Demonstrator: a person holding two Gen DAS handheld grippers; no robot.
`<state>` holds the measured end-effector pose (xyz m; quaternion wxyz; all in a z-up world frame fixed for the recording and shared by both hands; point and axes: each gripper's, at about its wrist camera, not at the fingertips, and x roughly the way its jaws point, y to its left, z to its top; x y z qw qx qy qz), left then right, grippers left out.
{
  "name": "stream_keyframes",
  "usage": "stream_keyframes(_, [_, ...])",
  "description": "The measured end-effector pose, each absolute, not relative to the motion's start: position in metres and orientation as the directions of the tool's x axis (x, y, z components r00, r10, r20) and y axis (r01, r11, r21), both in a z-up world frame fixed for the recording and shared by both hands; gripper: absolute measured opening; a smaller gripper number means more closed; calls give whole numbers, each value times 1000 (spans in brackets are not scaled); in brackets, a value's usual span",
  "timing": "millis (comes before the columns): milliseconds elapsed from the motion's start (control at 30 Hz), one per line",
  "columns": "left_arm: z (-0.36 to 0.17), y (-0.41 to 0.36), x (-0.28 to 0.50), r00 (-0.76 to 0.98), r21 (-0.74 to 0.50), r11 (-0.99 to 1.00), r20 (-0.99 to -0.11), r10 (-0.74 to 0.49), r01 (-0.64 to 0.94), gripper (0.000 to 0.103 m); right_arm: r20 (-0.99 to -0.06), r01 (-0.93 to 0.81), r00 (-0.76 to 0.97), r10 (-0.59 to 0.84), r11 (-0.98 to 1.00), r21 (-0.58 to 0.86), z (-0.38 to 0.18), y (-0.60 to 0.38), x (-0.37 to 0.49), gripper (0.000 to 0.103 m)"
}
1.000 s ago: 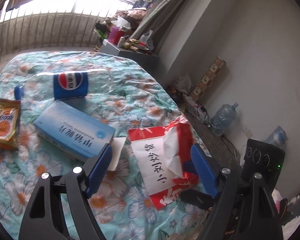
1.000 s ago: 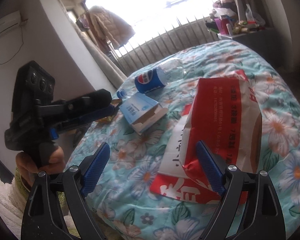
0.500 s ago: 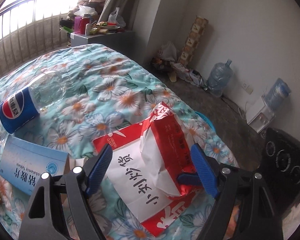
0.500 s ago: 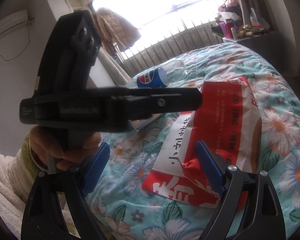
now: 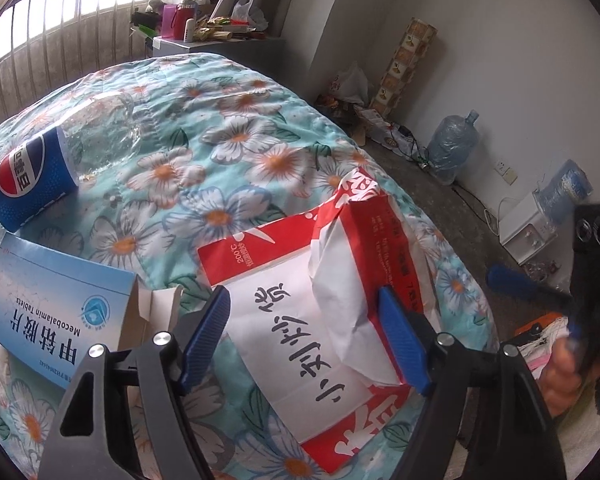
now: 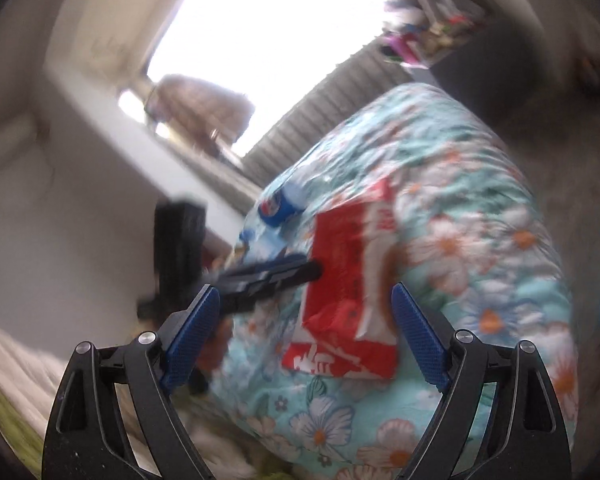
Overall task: Collect trash
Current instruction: 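Lift the red-and-white snack bag off the quilt with the right gripper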
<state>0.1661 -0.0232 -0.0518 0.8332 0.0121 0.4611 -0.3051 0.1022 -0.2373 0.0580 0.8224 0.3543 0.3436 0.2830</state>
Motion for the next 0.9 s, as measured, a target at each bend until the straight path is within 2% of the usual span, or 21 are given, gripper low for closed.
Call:
stream_keyframes(100, [-55,-21,166,381,-270,816,-779,-497,512,73,-350,-85,586,731,484,871,36,-256,125,63])
stream_keyframes(167, [-55,-21,166,385,-265,814,-777,-498,516,73,-380,-10,547,746,460,888,22,-256,141,58])
stream_keyframes(267, [-56,-22,164,391,-250,813,-778,-491,525,73,-440,33,467,767,482,875,8,-244,157,57])
stream_keyframes(367, [-57,-22,165,389,-249,813,-779,-491,527,73,-456,61,403,794,474,879,-1,-232,168,54])
stream_keyframes(600, [-57,-23,165,394,-235,817,-785,-479,526,73,-461,50,290,839,467,883,-1,-204,190,54])
stream_keyframes(833, [-56,-22,163,403,-229,821,-782,-475,523,73,-485,55,255,837,488,871,-4,-187,207,50])
stream_keyframes(900, [-56,-21,162,407,-230,821,-779,-477,523,73,-485,64,265,833,487,871,-7,-184,208,43])
